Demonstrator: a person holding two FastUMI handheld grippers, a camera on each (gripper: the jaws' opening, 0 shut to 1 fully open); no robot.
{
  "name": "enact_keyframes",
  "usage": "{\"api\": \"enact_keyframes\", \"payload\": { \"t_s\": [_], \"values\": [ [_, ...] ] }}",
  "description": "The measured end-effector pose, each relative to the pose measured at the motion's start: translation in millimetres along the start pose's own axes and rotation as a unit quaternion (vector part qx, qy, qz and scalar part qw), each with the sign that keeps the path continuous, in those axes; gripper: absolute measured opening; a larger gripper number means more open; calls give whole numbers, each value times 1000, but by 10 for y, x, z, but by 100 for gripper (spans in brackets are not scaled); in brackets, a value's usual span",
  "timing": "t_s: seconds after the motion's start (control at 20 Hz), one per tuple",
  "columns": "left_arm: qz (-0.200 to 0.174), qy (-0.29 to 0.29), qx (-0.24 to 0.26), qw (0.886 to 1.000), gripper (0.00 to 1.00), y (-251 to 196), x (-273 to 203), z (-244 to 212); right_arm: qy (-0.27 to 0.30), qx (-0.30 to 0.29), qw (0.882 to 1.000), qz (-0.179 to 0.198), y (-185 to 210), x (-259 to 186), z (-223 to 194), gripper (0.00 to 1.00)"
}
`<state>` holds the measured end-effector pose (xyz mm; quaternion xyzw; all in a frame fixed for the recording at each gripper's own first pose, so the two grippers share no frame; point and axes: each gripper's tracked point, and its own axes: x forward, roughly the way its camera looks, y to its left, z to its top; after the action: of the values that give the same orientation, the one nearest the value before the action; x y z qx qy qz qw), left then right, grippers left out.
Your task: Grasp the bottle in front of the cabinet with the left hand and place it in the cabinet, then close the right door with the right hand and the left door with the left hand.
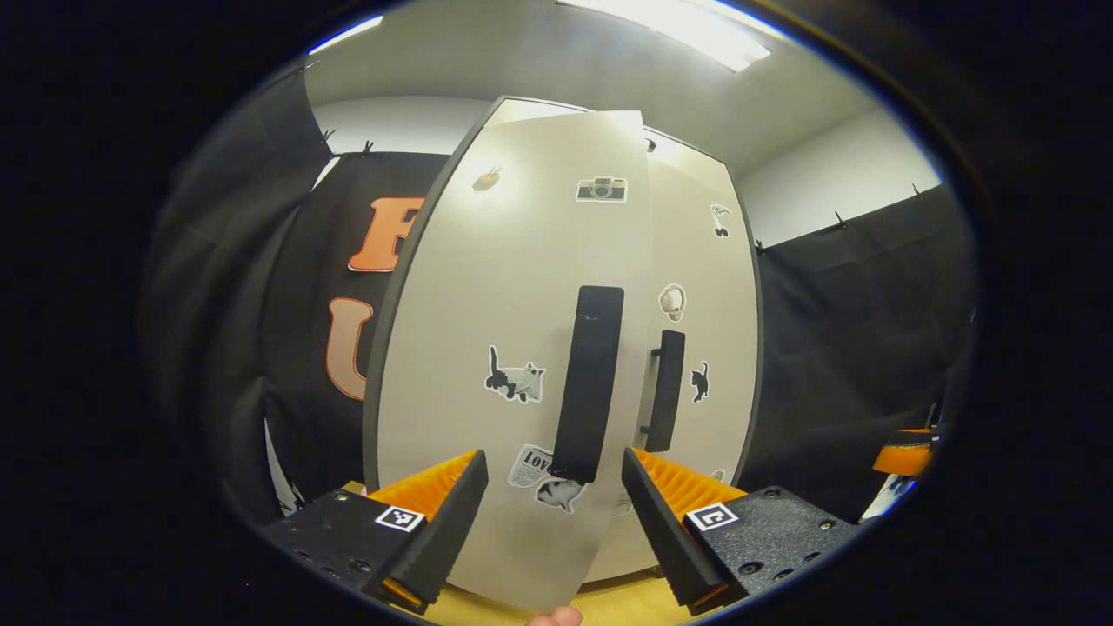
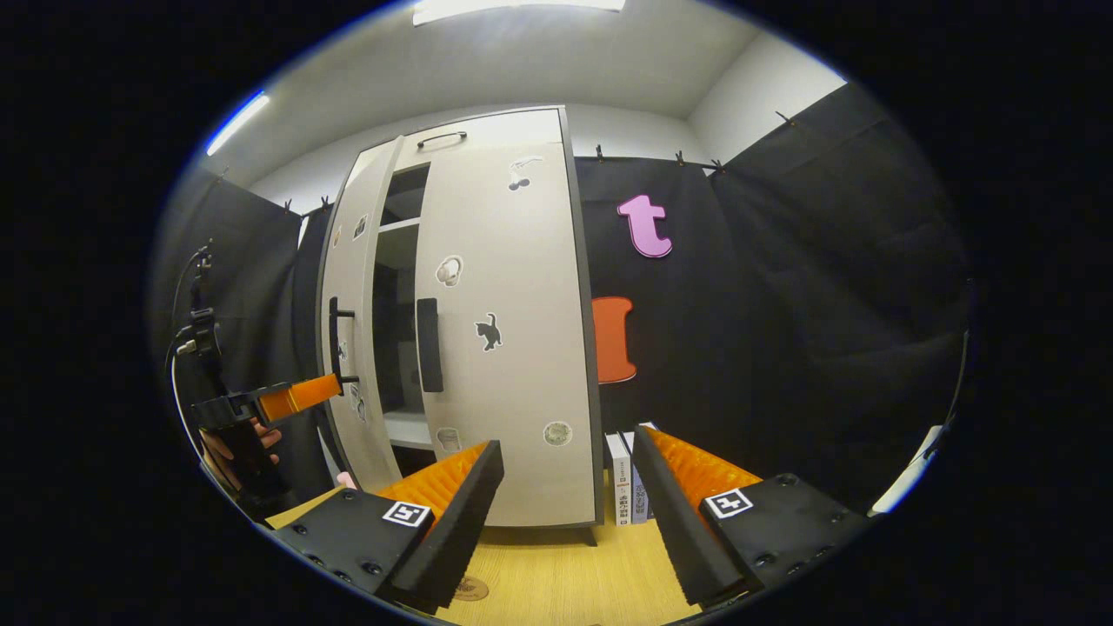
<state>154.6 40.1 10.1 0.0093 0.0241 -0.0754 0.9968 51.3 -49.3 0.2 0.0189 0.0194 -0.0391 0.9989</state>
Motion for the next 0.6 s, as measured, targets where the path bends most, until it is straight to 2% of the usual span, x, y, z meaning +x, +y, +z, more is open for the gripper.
{"api": "enact_keyframes", "payload": {
  "t_s": [0.45, 0.6],
  "values": [
    [14, 31, -16, 999, 95, 19, 515, -326, -12, 9, 999, -44, -318, 24, 27, 98],
    [20, 32, -25, 999, 94, 54, 550, -363, -11, 9, 998, -60, -416, 14, 4, 98]
  ]
}}
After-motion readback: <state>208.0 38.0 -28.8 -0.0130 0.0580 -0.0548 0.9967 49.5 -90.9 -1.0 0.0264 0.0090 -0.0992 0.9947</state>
